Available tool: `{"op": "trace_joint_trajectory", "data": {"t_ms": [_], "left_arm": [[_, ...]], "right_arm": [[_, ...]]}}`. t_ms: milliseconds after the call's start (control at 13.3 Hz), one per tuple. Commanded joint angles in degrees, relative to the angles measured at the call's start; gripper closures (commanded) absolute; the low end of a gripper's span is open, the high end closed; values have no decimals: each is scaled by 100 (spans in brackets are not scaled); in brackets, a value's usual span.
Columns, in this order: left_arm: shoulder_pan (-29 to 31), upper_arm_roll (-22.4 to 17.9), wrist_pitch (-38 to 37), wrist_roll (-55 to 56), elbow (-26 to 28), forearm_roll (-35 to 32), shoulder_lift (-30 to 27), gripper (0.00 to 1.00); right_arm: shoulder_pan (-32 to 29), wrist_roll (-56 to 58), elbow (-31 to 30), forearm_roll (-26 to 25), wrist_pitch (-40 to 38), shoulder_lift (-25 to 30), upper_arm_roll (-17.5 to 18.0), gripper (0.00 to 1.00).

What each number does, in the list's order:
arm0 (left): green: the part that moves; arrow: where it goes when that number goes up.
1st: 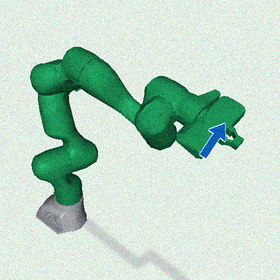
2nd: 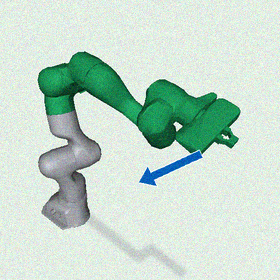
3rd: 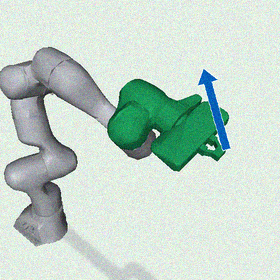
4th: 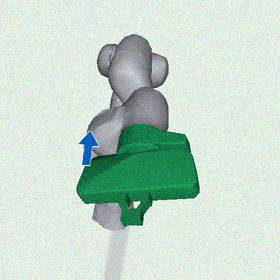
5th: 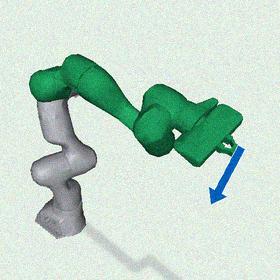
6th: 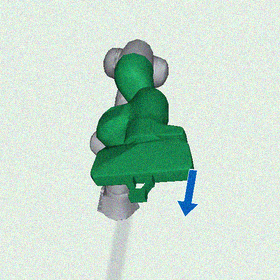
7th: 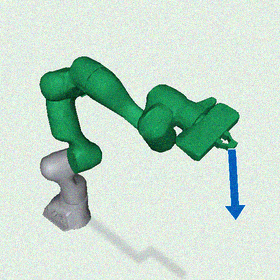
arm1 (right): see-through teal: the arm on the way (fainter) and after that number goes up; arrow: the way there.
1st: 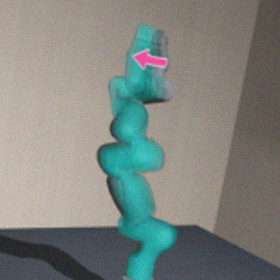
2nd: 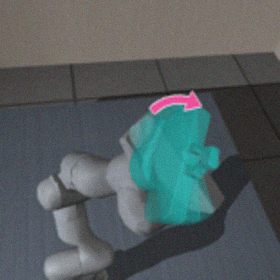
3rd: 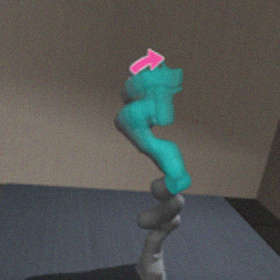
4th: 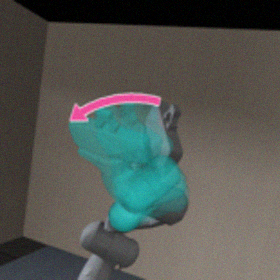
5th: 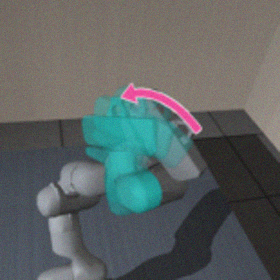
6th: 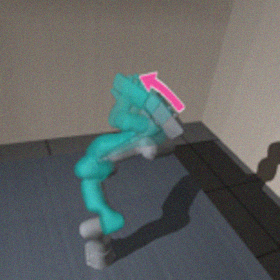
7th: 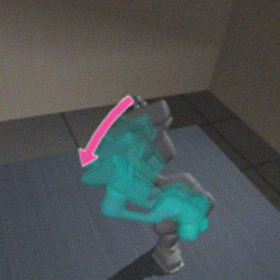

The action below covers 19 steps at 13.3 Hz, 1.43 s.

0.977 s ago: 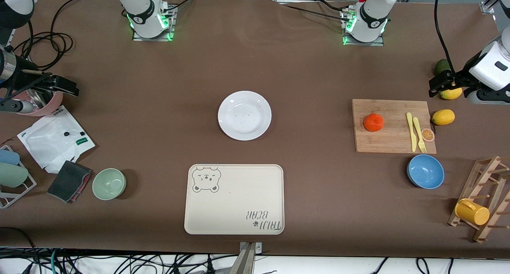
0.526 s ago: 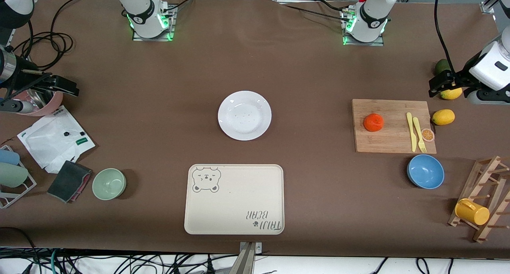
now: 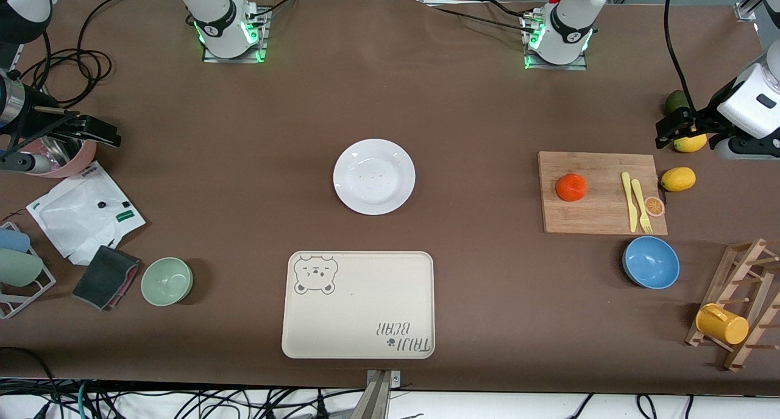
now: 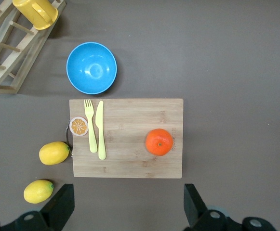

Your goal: Place orange and plate with both arms

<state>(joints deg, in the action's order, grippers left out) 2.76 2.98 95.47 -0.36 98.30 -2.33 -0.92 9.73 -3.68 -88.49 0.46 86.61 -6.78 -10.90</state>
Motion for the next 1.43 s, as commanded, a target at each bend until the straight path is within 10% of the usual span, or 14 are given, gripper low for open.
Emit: {"op": "trace_joint_trajectory", "data": {"t_ms": [0,451,977,1352], "left_arm": [[-109,79,-221,-70,-13,110,249,0],[-118,263,57,-52,364,136,1172,0],[-65,282,2568,-43,2427,629,1077,0],[-48,282,3635,-60,2896,128,1383,0]], "right_arm": [[-41,87,121,103,-74,-43,-9,0],[-41,87,121,103,-74,-43,-9,0],[-41,78,121,103,-74,-43,-9,0],[-41,87,121,103,-83,-43,-9,0]]}}
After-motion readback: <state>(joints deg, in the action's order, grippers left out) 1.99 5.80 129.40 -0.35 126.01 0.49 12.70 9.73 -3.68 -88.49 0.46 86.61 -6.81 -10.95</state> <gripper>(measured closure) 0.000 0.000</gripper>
